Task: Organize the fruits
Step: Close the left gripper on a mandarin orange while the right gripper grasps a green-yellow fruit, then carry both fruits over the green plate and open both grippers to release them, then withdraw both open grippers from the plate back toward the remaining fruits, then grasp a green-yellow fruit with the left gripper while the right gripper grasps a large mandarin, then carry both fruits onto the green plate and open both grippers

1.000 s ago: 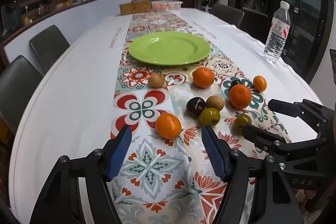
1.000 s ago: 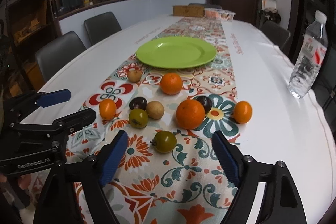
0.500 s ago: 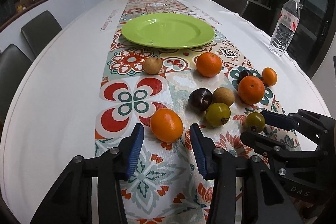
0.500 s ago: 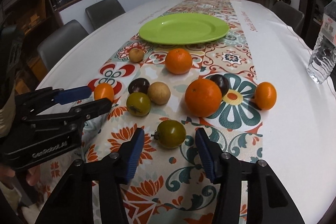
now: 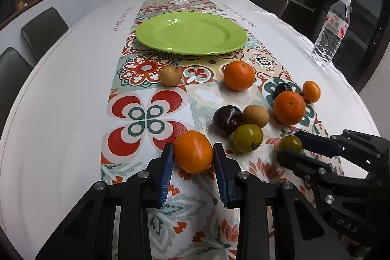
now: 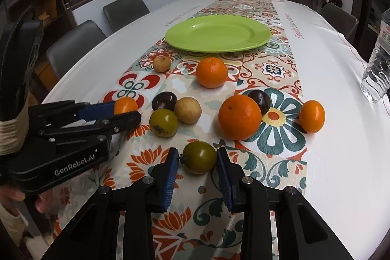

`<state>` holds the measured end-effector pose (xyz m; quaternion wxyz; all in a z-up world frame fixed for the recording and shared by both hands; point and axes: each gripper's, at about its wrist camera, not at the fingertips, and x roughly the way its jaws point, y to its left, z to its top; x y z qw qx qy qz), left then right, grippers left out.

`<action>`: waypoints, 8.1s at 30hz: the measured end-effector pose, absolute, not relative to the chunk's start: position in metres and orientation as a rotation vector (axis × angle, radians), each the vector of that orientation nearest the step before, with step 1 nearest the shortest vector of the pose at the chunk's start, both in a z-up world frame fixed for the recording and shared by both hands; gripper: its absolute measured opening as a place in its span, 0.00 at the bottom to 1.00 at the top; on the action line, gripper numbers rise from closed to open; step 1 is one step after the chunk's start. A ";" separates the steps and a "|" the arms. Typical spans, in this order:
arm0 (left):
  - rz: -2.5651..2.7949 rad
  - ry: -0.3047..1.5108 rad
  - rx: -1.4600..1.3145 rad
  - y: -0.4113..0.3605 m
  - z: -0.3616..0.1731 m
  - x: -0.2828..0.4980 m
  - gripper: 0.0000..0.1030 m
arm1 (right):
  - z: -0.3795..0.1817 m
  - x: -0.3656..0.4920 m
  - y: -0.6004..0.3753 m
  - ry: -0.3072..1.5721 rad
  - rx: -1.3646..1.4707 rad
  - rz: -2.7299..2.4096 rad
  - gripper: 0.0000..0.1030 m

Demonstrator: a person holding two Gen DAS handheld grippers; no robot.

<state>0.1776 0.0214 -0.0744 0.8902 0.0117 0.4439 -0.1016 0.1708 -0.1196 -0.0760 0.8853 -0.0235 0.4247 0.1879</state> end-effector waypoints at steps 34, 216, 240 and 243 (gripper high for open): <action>-0.203 0.799 0.031 0.008 -0.011 0.181 0.31 | -0.016 0.190 -0.131 0.750 -0.053 0.468 0.28; -0.257 0.806 0.127 -0.033 -0.057 0.154 0.28 | -0.062 0.178 -0.131 0.671 -0.492 0.567 0.40; -0.235 0.652 0.119 -0.026 0.005 0.154 0.27 | -0.006 0.175 -0.144 0.586 -0.339 0.501 0.40; -0.241 0.641 0.117 -0.025 0.012 0.164 0.27 | 0.000 0.183 -0.145 0.578 -0.329 0.498 0.40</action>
